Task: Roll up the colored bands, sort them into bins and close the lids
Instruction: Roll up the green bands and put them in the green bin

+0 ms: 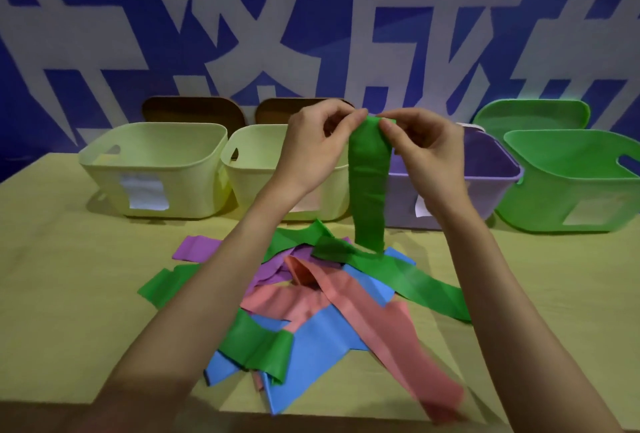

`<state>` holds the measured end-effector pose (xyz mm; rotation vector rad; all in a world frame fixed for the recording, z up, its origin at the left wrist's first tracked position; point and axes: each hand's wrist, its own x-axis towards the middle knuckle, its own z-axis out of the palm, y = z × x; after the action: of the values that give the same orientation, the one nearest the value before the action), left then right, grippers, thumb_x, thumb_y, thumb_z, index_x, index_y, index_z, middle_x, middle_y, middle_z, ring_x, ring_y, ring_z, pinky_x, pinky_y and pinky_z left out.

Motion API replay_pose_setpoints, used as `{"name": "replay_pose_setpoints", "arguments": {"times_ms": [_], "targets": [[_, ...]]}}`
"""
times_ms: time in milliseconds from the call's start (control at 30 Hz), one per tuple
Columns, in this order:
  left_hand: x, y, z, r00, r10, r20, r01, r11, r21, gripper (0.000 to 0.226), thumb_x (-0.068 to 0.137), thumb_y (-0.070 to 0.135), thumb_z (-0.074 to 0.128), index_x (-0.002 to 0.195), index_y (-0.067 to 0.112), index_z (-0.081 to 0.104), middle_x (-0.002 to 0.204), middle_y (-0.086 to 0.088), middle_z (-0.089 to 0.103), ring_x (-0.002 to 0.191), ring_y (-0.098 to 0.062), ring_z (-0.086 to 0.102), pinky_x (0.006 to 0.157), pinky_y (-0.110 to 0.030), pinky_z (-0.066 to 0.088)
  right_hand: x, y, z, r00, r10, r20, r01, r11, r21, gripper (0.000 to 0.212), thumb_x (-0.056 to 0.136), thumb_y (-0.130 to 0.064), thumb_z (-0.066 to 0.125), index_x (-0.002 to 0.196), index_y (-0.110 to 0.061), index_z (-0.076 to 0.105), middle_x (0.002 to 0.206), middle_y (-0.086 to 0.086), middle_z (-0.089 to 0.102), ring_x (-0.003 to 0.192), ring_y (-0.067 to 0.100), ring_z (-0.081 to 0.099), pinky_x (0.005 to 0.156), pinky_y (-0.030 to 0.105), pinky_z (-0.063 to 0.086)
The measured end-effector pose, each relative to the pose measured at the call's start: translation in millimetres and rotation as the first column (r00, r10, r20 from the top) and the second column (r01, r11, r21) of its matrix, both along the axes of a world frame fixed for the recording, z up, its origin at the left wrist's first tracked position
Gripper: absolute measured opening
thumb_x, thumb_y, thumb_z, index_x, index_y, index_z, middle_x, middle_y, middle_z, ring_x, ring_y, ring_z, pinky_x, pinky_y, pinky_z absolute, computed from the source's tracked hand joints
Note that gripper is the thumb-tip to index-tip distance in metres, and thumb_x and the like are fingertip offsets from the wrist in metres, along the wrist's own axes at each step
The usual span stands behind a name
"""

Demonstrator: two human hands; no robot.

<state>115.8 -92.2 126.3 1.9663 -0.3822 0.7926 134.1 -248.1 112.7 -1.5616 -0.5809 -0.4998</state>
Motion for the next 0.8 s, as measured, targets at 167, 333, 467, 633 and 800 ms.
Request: {"name": "replay_pose_setpoints", "arguments": {"times_ms": [167, 333, 467, 633, 800], "targets": [[17.0, -0.8, -4.0, 0.999, -0.017, -0.03, 0.015, 0.997, -0.075, 0.016, 0.092, 0.022, 0.062, 0.093, 0.009, 0.071, 0.082, 0.0, 0.07, 0.079, -0.014, 0.067, 0.073, -0.041, 0.057, 15.3, 2.7, -2.9, 0.999, -0.036, 0.008, 0.037, 0.999, -0.038, 0.007, 0.09, -0.011, 0.065, 0.095, -0.011, 0.07, 0.077, 0.011, 0.067, 0.072, 0.018, 0.063, 0.068, 0.039, 0.053], [25.1, -0.3, -5.0, 1.0, -0.01, -0.021, 0.007, 0.991, -0.132, 0.013, 0.09, 0.02, 0.065, 0.095, 0.009, 0.073, 0.086, 0.0, 0.072, 0.084, -0.014, 0.067, 0.08, -0.041, 0.055, 29.0, 2.5, -5.6, 0.994, -0.068, 0.084, 0.08, 0.986, -0.147, 0.01, 0.091, -0.016, 0.065, 0.098, -0.012, 0.069, 0.079, 0.007, 0.069, 0.07, 0.02, 0.066, 0.066, 0.038, 0.056], [30.3, -0.1, -12.6, 1.0, -0.016, -0.009, 0.014, 0.989, -0.148, 0.013, 0.089, 0.015, 0.066, 0.097, 0.007, 0.072, 0.089, 0.0, 0.072, 0.087, -0.013, 0.067, 0.081, -0.039, 0.056, 37.0, 3.0, -13.3, 0.994, -0.06, 0.089, 0.072, 0.988, -0.135, 0.009, 0.091, -0.017, 0.065, 0.097, -0.014, 0.07, 0.075, 0.013, 0.068, 0.069, 0.03, 0.065, 0.064, 0.047, 0.054], [33.2, 4.9, -21.5, 0.996, -0.055, -0.065, 0.049, 0.995, -0.09, 0.021, 0.084, 0.013, 0.072, 0.105, 0.01, 0.072, 0.09, 0.0, 0.071, 0.085, -0.012, 0.066, 0.077, -0.029, 0.056, 38.5, 2.5, -18.7, 1.0, -0.02, -0.018, 0.02, 1.0, -0.02, 0.01, 0.089, -0.012, 0.067, 0.096, -0.01, 0.073, 0.079, 0.018, 0.07, 0.072, 0.037, 0.065, 0.065, 0.046, 0.053], [33.6, 8.0, -26.2, 0.997, -0.021, -0.069, 0.015, 0.996, -0.083, 0.023, 0.082, 0.013, 0.074, 0.105, 0.011, 0.073, 0.089, 0.003, 0.072, 0.083, -0.011, 0.066, 0.075, -0.023, 0.054, 36.4, 2.6, -14.8, 0.993, 0.052, -0.103, -0.05, 0.998, 0.027, 0.013, 0.085, -0.008, 0.071, 0.097, -0.009, 0.073, 0.083, 0.008, 0.072, 0.069, 0.004, 0.062, 0.063, 0.016, 0.047]]}}
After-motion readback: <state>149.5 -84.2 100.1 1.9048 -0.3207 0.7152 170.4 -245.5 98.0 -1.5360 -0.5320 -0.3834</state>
